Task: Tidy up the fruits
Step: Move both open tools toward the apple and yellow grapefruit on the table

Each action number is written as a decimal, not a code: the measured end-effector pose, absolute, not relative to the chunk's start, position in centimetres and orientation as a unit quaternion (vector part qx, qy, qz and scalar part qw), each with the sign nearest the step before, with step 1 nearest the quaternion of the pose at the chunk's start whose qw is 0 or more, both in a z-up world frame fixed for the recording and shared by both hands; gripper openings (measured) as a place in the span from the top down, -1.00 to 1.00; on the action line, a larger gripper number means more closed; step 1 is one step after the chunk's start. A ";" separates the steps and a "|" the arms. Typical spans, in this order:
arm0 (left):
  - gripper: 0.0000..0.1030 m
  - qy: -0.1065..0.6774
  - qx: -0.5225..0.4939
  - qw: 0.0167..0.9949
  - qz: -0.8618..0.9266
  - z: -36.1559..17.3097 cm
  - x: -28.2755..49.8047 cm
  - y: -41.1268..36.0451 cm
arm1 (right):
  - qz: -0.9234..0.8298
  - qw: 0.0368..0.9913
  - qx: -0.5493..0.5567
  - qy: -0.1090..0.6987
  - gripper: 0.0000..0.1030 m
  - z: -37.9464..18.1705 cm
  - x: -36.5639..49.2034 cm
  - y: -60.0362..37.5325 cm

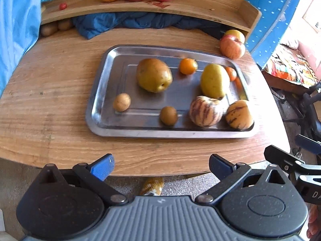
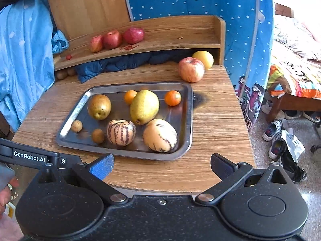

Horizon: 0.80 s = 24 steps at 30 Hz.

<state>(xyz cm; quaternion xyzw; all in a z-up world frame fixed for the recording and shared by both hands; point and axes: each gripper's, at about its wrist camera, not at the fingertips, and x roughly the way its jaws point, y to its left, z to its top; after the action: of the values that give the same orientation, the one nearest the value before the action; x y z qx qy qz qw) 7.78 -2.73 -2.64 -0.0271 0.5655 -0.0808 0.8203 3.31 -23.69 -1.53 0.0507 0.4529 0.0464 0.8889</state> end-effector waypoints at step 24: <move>-0.99 0.537 0.046 0.824 -0.175 -1.7 17.3 -11.0 | -0.060 0.883 0.094 0.456 -0.98 -2.2 8.7 -31.0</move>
<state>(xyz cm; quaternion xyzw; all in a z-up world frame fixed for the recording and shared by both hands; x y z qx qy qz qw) 17.31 -11.01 -1.68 0.0460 0.5374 -0.1755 0.8236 8.72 -31.02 -2.22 0.0941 0.4556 -0.0602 0.8831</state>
